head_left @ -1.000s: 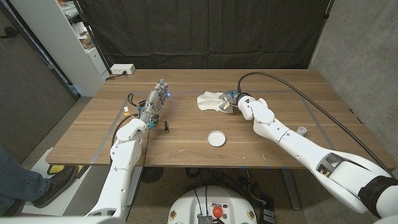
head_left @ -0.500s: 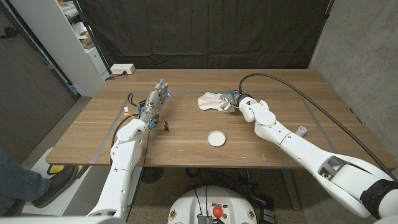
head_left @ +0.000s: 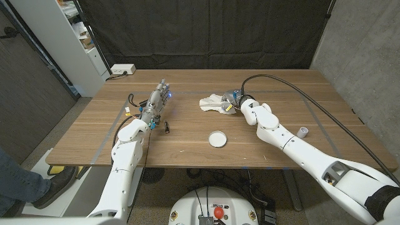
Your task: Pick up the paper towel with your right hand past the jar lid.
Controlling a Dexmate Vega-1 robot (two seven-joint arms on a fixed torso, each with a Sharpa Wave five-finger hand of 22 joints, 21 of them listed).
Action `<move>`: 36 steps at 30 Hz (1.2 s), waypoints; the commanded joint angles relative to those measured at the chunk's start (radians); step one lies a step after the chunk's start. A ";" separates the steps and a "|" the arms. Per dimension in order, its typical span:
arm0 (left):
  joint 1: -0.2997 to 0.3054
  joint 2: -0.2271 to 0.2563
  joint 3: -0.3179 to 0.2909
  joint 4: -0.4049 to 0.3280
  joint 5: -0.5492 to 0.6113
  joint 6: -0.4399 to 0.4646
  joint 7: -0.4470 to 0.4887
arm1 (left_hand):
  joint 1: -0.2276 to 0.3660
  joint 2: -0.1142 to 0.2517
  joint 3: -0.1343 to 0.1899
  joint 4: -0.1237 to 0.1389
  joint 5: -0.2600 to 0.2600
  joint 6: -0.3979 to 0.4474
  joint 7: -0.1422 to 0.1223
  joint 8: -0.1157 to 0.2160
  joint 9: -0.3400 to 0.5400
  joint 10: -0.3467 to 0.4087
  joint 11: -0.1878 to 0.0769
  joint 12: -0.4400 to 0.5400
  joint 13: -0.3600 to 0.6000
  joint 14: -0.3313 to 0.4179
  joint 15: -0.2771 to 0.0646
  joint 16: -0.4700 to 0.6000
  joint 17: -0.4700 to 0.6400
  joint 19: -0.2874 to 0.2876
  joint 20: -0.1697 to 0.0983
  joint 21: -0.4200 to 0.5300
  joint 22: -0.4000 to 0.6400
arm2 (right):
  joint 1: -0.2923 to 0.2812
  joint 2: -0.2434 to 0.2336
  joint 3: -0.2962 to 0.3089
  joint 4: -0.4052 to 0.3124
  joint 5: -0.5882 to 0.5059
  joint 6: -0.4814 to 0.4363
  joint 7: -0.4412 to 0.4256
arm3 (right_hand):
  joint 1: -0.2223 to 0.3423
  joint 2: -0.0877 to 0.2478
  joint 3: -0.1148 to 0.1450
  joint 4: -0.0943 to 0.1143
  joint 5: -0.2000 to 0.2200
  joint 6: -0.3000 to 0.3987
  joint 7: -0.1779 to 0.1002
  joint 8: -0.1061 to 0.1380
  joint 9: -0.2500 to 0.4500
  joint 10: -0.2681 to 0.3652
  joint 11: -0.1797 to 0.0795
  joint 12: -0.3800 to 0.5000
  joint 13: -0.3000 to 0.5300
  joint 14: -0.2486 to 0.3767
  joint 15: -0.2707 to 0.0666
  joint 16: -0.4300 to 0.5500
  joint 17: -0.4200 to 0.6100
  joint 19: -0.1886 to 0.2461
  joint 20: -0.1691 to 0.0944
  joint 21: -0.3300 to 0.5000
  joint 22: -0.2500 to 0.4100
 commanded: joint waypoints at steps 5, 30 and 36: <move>-0.008 0.000 -0.001 0.010 -0.003 -0.001 -0.007 | 0.002 0.010 0.001 -0.008 -0.002 0.004 0.005 -0.002 0.005 -0.002 -0.003 -0.001 0.002 -0.050 0.009 0.005 0.003 -0.126 0.006 -0.002 0.005 | -0.016 -0.006 0.026 -0.050 -0.007 0.019 -0.073 | 0.018 0.009 0.007 -0.002 -0.005 0.012 -0.002 0.010 0.005 0.014 -0.003 0.011 0.006 0.015 -0.123 0.004 0.007 0.019 -0.002 0.005 0.003; -0.022 0.001 0.009 0.016 0.004 0.006 -0.012 | 0.001 0.013 0.000 -0.010 -0.002 0.004 0.005 -0.002 0.005 -0.003 -0.002 -0.002 0.002 -0.052 0.009 0.004 0.003 -0.127 0.007 -0.005 0.005 | -0.045 -0.013 0.074 -0.124 -0.022 0.033 -0.128 | 0.033 0.019 0.008 0.000 -0.016 0.020 -0.003 0.012 0.009 0.018 -0.003 0.018 0.014 0.025 -0.122 0.001 0.019 0.029 -0.003 0.000 0.003; -0.017 0.000 0.009 0.010 0.005 0.007 -0.011 | 0.001 0.013 -0.001 -0.011 -0.002 0.004 0.005 -0.003 0.005 -0.002 -0.003 -0.002 0.002 -0.051 0.008 0.005 0.003 -0.126 0.007 -0.006 0.005 | -0.052 -0.016 0.083 -0.140 -0.019 0.038 -0.122 | 0.035 0.019 0.006 0.002 -0.020 0.019 -0.003 0.012 0.010 0.018 -0.004 0.020 0.017 0.027 -0.121 0.000 0.022 0.030 -0.003 -0.002 0.004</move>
